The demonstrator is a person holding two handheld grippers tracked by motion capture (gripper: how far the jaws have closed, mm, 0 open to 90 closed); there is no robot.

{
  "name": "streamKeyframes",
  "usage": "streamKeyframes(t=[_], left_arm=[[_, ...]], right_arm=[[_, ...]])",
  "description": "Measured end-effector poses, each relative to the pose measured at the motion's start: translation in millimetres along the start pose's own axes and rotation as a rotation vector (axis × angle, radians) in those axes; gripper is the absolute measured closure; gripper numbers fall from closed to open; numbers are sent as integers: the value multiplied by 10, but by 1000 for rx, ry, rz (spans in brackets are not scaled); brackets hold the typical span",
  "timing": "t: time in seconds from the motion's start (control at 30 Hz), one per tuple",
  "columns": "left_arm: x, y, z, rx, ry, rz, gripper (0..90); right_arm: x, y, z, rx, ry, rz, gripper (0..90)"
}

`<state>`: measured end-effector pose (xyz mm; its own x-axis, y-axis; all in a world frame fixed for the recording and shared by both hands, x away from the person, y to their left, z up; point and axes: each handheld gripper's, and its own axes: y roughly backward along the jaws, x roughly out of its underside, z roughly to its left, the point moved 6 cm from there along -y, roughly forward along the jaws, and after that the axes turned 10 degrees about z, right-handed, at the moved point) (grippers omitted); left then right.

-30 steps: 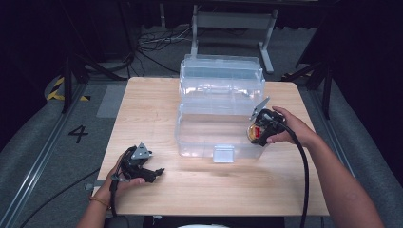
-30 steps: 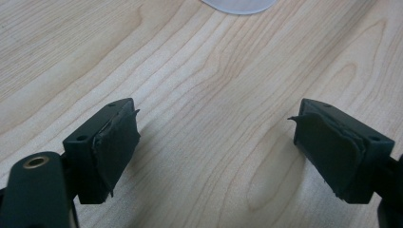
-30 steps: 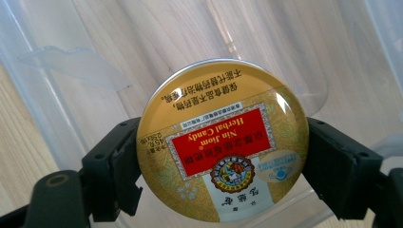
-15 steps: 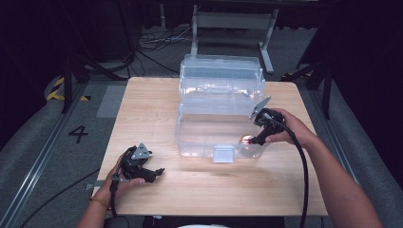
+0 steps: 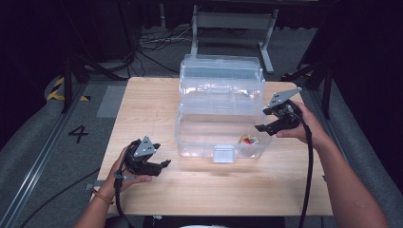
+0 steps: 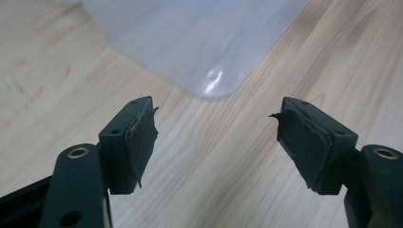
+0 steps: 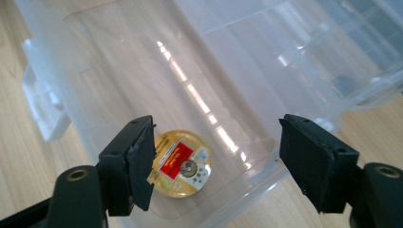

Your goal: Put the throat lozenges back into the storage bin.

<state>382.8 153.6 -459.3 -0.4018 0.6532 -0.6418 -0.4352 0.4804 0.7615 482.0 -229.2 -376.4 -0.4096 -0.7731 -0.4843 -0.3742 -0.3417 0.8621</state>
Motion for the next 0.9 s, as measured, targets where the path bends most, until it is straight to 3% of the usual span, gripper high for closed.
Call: streamKeyframes(t=[0.17,0.23,0.4,0.47,0.57,0.6,0.8,0.9], left_arm=[[-220,110,-39,27,-27,-33,284],[-377,159,-47,26,-40,-44,282],[-565,145,-97,14,-83,-37,282],[-675,101,-141,-6,-132,-16,282],[-748,64,-165,4,-136,-7,308],[-806,8,-192,12,-158,-1,319],[-882,-191,-224,28,-179,58,373],[-891,-233,-220,39,-173,64,395]], right_arm=[[-109,130,-109,38,-14,-77,316],[-166,173,-163,48,-31,-114,319],[-288,206,-272,77,-28,-144,318],[-331,209,-303,81,-14,-146,319],[-405,203,-356,83,0,-137,316],[-438,201,-380,101,12,-137,311],[-580,170,-481,97,-4,-154,307],[-626,114,-530,87,-15,-158,309]])
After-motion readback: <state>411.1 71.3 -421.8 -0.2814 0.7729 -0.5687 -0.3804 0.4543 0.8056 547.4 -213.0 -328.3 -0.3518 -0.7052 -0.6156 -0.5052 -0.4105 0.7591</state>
